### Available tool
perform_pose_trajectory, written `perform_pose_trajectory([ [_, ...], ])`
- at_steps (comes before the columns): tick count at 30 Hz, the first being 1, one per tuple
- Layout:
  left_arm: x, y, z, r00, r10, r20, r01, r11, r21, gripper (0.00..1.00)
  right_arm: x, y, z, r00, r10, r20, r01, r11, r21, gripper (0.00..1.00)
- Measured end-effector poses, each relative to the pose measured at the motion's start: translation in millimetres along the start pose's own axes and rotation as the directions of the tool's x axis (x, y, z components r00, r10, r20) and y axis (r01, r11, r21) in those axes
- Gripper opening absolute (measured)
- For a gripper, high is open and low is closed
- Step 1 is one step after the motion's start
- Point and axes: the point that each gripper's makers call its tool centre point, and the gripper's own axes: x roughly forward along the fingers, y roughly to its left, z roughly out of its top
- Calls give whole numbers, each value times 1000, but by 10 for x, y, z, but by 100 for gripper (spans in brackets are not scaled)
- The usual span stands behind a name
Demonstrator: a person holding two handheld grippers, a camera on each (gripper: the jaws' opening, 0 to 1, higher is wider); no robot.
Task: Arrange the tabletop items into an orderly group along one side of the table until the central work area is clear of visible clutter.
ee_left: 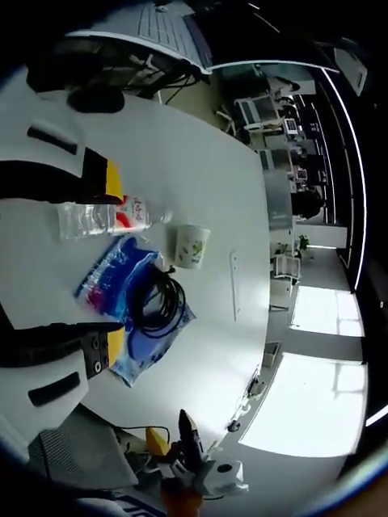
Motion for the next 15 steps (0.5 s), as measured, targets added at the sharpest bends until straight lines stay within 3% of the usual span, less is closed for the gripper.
perform_pose_trajectory([
  [15,298,66,-134,999,-18,-46,17,1000,-12,59,-57,10,-104,1000,-4,-24,4,1000,19,59],
])
